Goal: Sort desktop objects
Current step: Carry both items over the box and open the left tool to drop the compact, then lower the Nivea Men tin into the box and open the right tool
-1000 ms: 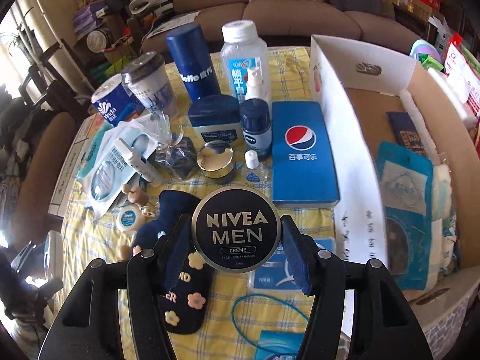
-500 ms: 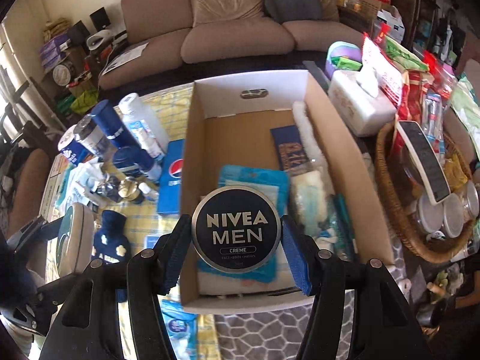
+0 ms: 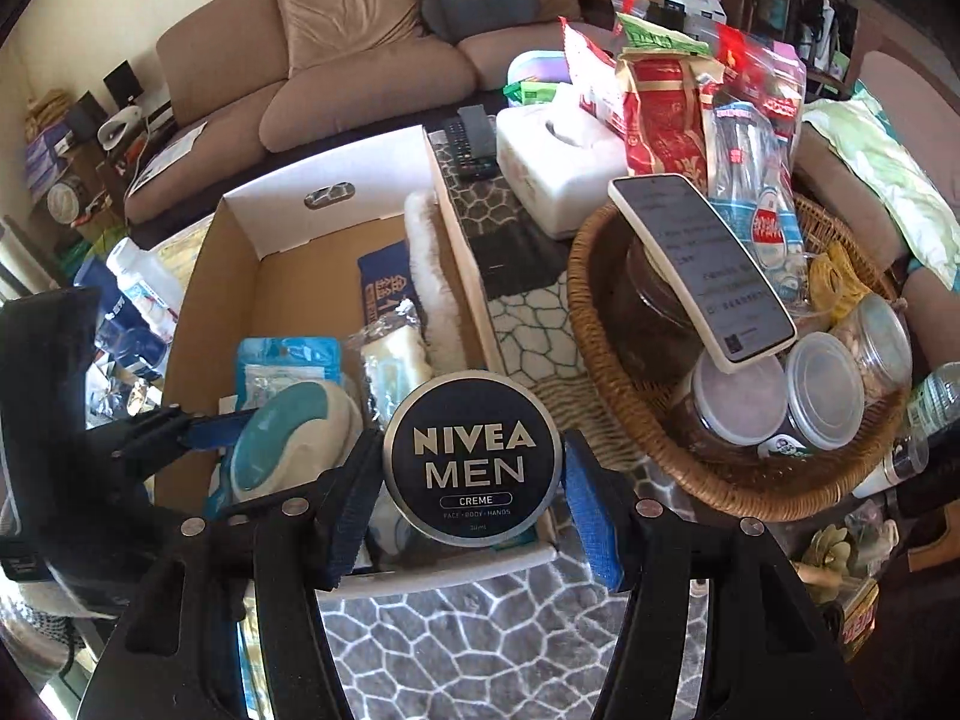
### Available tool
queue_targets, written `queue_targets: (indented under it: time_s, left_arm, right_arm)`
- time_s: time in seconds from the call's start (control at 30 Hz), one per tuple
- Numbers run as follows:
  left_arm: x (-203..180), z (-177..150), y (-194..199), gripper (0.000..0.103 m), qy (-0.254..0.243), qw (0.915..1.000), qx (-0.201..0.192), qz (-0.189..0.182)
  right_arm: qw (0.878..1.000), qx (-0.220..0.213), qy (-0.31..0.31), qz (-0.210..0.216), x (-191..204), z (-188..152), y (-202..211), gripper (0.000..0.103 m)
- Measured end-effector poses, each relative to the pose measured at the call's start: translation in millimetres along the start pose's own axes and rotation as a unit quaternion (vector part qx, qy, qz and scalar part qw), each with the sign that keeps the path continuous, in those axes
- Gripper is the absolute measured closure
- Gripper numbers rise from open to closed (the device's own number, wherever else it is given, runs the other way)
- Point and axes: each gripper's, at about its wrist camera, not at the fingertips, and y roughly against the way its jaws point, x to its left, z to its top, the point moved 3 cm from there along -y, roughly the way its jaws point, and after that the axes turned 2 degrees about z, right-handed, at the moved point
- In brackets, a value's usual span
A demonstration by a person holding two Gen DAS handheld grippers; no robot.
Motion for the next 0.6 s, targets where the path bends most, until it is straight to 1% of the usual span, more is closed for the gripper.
queue_targets:
  time_s: [0.17, 0.23, 0.3, 0.37, 0.4, 0.5, 0.53, 0.57, 0.6]
  left_arm:
    - [-14, 2, -26, 0.023, -0.014, 0.9996, 0.009, 0.025]
    - [-19, 2, -29, 0.022, -0.027, 0.9988, 0.013, 0.038]
    - [-23, 3, -32, 0.022, -0.032, 0.9985, 0.018, 0.041]
    - [-23, 2, -43, 0.022, -0.029, 0.9971, 0.057, 0.042]
    - [-22, 2, -46, 0.022, -0.022, 0.9964, 0.068, 0.046]
    - [-14, 2, -39, 0.022, -0.003, 0.9975, 0.06, 0.037]
    - [-11, 0, -36, 0.021, 0.002, 0.9979, 0.056, 0.033]
    - [-9, -2, -34, 0.017, 0.002, 0.9981, 0.054, 0.03]
    - [-7, -3, -30, 0.011, 0.002, 0.9985, 0.049, 0.026]
  right_arm:
    - [1.0, -0.003, -0.001, 0.006, -12, 0, 2, 0.042]
    - [1.0, -0.003, 0.001, 0.007, -14, 0, 2, 0.042]
    - [1.0, -0.004, 0.001, 0.009, -15, 1, 2, 0.042]
    - [1.0, -0.006, -0.001, 0.011, -16, 2, 1, 0.042]
    - [1.0, -0.007, -0.004, 0.014, -16, 2, 1, 0.042]
    - [1.0, -0.008, -0.008, 0.018, -17, 1, 1, 0.042]
    - [1.0, -0.008, -0.008, 0.02, -17, 0, 1, 0.042]
    - [1.0, -0.007, -0.007, 0.02, -16, 0, 1, 0.042]
    - [1.0, -0.006, -0.006, 0.019, -15, -1, 1, 0.042]
